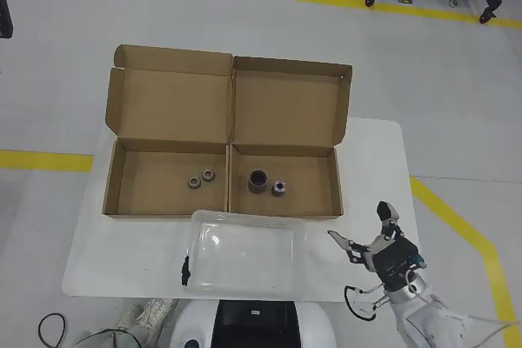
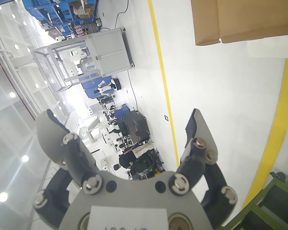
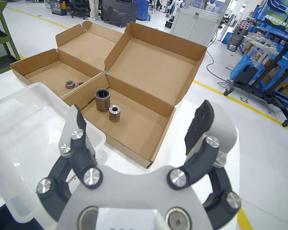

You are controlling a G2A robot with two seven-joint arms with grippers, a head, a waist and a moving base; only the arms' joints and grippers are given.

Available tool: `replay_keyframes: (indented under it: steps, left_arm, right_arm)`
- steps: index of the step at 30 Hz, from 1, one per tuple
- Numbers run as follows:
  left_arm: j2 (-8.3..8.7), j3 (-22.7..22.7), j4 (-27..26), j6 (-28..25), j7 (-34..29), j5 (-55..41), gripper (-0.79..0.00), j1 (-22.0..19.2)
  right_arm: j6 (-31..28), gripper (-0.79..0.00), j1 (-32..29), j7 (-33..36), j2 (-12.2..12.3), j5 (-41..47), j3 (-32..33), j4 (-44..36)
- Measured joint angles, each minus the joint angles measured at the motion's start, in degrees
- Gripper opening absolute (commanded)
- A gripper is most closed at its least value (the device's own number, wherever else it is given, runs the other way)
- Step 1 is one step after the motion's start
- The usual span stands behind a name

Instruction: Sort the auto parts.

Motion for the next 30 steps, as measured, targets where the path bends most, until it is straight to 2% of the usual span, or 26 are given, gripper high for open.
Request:
replay_keyframes:
  steps: [7, 30]
  left_arm:
    - [0.00, 0.0, 0.0, 0.0, 0.0, 0.0, 0.000, 0.0]
    - [0.00, 0.0, 0.0, 0.0, 0.0, 0.0, -0.001, 0.0]
  right_arm:
    - [3.3, 0.000, -1.7, -2.8, 0.2, 0.3, 0.5, -0.7]
    - [2.7, 0.000, -1.5, -4.1, 0.4, -0.3, 0.4, -0.6]
